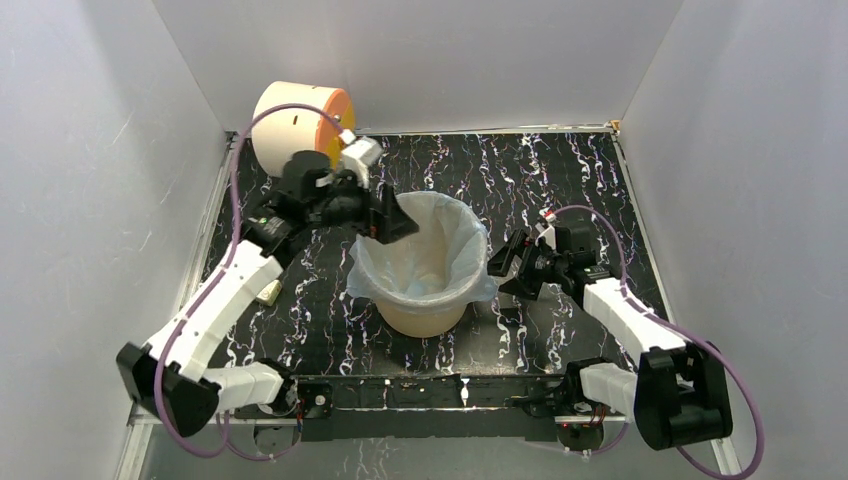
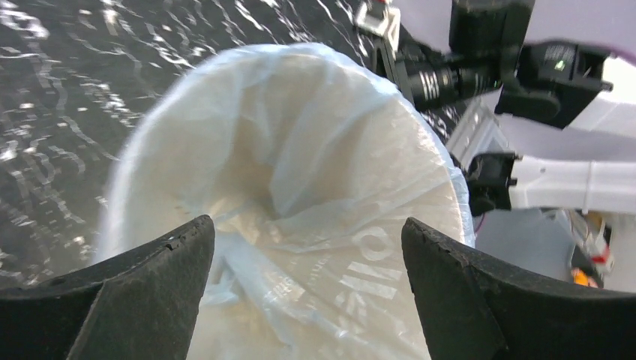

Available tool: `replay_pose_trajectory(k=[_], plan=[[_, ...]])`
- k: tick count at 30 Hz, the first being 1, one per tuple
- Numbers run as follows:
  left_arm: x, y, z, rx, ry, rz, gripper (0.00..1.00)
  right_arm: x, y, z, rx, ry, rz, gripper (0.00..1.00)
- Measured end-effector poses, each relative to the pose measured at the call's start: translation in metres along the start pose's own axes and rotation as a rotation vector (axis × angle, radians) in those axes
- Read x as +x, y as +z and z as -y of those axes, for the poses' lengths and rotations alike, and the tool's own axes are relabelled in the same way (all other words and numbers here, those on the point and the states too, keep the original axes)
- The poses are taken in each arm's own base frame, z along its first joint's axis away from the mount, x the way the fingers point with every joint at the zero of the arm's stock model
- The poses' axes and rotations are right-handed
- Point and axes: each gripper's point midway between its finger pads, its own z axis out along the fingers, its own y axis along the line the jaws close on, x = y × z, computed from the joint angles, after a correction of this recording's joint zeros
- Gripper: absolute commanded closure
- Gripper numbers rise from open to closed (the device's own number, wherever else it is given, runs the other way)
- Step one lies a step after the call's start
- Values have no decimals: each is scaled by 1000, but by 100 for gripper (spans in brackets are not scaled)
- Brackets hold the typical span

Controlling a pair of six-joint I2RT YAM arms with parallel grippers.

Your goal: Put the trash bags into the trash bin

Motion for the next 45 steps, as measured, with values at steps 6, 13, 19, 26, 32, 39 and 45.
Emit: replay_pose_trajectory(k=[6, 13, 19, 26, 32, 39, 45], plan=[[40, 44, 32, 62, 116, -175, 17, -19, -10, 3, 64, -39, 140, 2], [84, 72, 26, 5, 188, -340, 12, -22, -13, 8, 112, -32, 148, 2], [122, 90, 15, -43, 234, -460, 8, -23, -10, 3, 98, -26, 120, 2], [140, 98, 4, -78, 211, -466, 12, -16, -5, 1, 70, -2, 63, 2], [169, 114, 1, -62, 225, -516, 13, -12, -3, -12, -10, -1, 29, 2], [212, 115, -18, -90, 210, -613, 15, 2, 7, -3, -29, 57, -49, 2], [240, 114, -31, -102, 198, -663, 15, 9, 13, 2, -37, 88, -105, 2]])
